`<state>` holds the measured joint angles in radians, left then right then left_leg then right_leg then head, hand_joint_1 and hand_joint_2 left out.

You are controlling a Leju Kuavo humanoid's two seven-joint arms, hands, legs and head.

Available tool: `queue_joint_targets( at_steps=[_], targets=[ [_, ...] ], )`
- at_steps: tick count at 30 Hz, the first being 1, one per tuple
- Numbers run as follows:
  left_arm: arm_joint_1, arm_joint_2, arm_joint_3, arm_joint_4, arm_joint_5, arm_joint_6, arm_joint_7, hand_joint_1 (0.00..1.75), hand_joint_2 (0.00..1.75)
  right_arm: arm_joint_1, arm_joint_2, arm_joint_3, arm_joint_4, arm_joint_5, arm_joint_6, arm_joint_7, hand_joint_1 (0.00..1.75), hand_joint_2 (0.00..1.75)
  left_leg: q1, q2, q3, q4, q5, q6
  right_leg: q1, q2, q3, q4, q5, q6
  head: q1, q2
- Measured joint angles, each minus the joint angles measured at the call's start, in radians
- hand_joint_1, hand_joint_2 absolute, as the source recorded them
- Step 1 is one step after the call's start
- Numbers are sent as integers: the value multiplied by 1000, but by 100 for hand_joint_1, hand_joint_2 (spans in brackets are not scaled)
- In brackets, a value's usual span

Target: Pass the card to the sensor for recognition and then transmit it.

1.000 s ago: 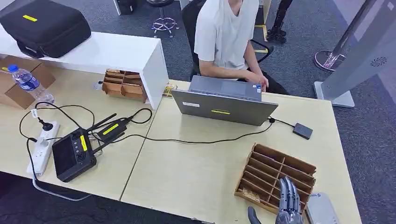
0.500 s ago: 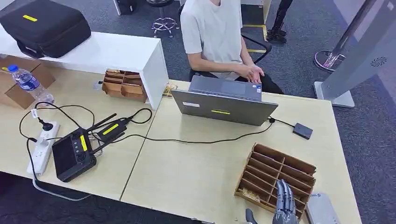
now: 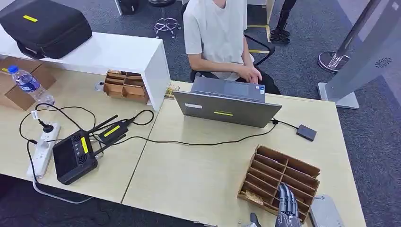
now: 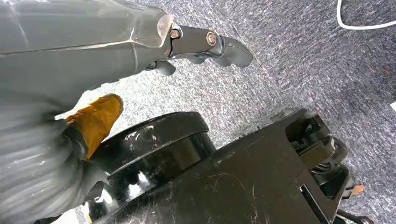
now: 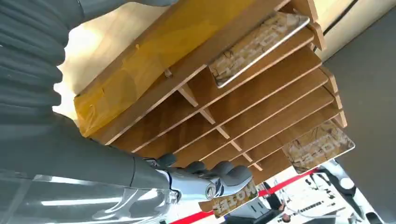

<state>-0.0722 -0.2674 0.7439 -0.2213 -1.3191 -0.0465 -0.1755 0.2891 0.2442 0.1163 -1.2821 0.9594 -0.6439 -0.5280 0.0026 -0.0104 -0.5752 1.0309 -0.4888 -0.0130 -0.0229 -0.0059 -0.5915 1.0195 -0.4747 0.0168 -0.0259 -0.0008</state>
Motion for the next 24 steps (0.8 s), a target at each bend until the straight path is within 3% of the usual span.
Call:
queue_joint_targets(
  at_steps=[2, 3, 4, 24],
  targets=[
    [0, 0, 0, 0, 0, 0, 0, 0, 175, -6, 3, -5, 10, -1, 0, 0, 0, 175, 0, 0, 0, 0, 0, 0, 0, 0, 0, 0, 0, 0, 0, 0],
    [0, 0, 0, 0, 0, 0, 0, 0, 175, -9, 4, -8, 14, -1, 0, 0, 63, 175, 0, 0, 0, 0, 0, 0, 0, 0, 0, 0, 0, 0, 0, 0],
    [0, 0, 0, 0, 0, 0, 0, 0, 175, -12, 5, -9, 18, -1, 0, -1, 175, 175, 0, 0, 1, 0, 0, 0, 0, 0, 1, 0, 0, 0, 0, 0],
    [0, 0, 0, 0, 0, 1, -1, 0, 175, -46, 14, -31, 35, -17, 0, -19, 175, 175, 0, 1, 6, 0, 0, -1, 0, 2, 5, 0, 0, 0, 0, 0]
  ],
)
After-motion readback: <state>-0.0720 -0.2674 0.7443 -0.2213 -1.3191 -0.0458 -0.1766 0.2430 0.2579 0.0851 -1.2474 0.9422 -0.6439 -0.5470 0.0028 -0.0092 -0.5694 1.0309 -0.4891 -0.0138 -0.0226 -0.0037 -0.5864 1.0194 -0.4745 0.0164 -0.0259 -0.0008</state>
